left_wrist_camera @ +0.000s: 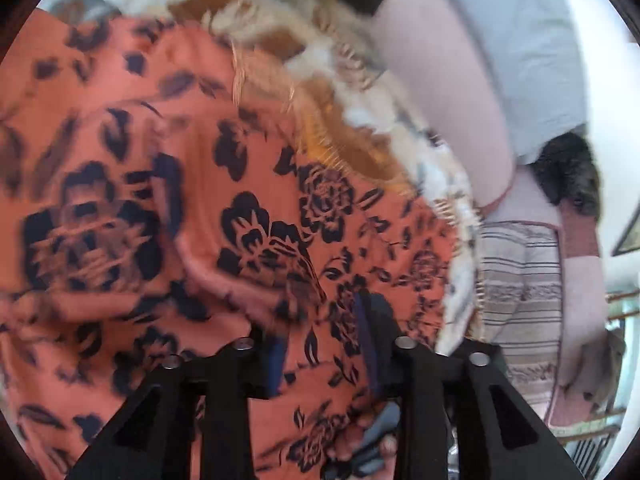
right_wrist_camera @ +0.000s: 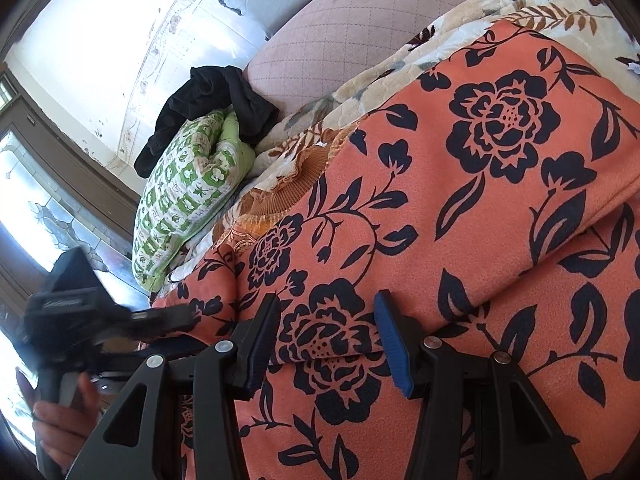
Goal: Fold small clothes
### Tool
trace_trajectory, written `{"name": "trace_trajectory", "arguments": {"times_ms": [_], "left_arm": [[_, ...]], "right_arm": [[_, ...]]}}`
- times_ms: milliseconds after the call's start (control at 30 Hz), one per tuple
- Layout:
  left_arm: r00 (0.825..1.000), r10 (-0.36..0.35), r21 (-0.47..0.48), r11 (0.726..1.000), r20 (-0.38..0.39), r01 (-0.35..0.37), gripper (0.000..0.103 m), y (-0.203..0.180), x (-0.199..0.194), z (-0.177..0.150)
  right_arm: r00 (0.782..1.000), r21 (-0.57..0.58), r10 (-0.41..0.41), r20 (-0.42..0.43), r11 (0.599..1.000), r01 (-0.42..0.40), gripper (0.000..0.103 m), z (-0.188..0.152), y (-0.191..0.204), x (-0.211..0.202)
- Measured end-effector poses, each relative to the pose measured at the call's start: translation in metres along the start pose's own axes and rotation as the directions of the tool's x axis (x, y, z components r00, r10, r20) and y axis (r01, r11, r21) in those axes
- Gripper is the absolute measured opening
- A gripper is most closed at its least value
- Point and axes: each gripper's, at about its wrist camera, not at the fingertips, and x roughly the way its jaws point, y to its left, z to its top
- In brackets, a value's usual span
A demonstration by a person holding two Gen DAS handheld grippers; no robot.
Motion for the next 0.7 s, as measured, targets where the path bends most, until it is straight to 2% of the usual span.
{"name": "trace_trajectory", "arguments": {"times_ms": [33,67,100,167,233,300,367,433,467,567,667,700], "left_arm": [[0.997,-0.029,0.016,0.999,0.074,0.028,0.06,0.007,-0.024,-0.012],[0.989,-0.04,0.031,0.999,0.144,0.036,0.065,0.014,-0.042,-0.021],[0.979,-0.038,0.044,0.999,0.201,0.03,0.067,0.02,-0.055,-0.027],[0.968,-0.017,0.04,0.999,0.249,0.008,0.067,0.033,-0.069,-0.032],[0.962,-0.037,0.009,0.999,0.271,0.035,0.066,0.047,-0.073,-0.031],[0.967,-0.061,-0.03,0.997,0.249,0.071,0.066,0.056,-0.065,-0.026],[0.97,-0.079,-0.057,0.994,0.231,0.095,0.066,0.063,-0.064,-0.021],[0.97,-0.071,-0.076,0.993,0.232,0.091,0.066,0.076,-0.067,-0.019],[0.971,-0.075,-0.088,0.991,0.226,0.097,0.066,0.079,-0.066,-0.016],[0.972,-0.113,-0.118,0.983,0.206,0.139,0.066,0.086,-0.067,-0.02],[0.973,-0.108,-0.116,0.984,0.204,0.134,0.066,0.089,-0.068,-0.022],[0.973,-0.108,-0.111,0.985,0.203,0.132,0.066,0.089,-0.066,-0.022]], "right_arm": [[1.0,0.001,0.0,-0.001,1.0,0.0,0.051,0.0,0.0,0.0],[1.0,0.003,-0.003,-0.005,1.0,0.003,0.051,0.001,0.0,0.001],[1.0,0.008,-0.015,-0.017,1.0,0.015,0.051,0.002,0.001,0.001],[0.996,0.009,-0.067,-0.055,0.998,0.067,0.051,0.008,0.011,0.003],[0.994,0.011,-0.056,-0.091,0.998,0.058,0.056,0.013,0.025,0.005],[0.994,-0.033,-0.026,-0.111,0.999,0.022,0.055,0.012,0.045,0.007],[0.989,-0.187,-0.047,-0.138,0.982,0.02,0.06,0.004,0.076,0.008],[0.984,-0.376,-0.099,-0.146,0.926,0.037,0.069,-0.015,0.103,0.005],[0.983,-0.444,-0.128,-0.134,0.894,0.056,0.07,-0.025,0.112,0.004],[0.973,-0.59,-0.212,-0.094,0.799,0.117,0.07,-0.043,0.134,0.014],[0.963,-0.695,-0.27,-0.008,0.694,0.189,0.07,-0.047,0.159,0.034],[0.961,-0.711,-0.276,0.014,0.673,0.203,0.07,-0.047,0.164,0.04]]}}
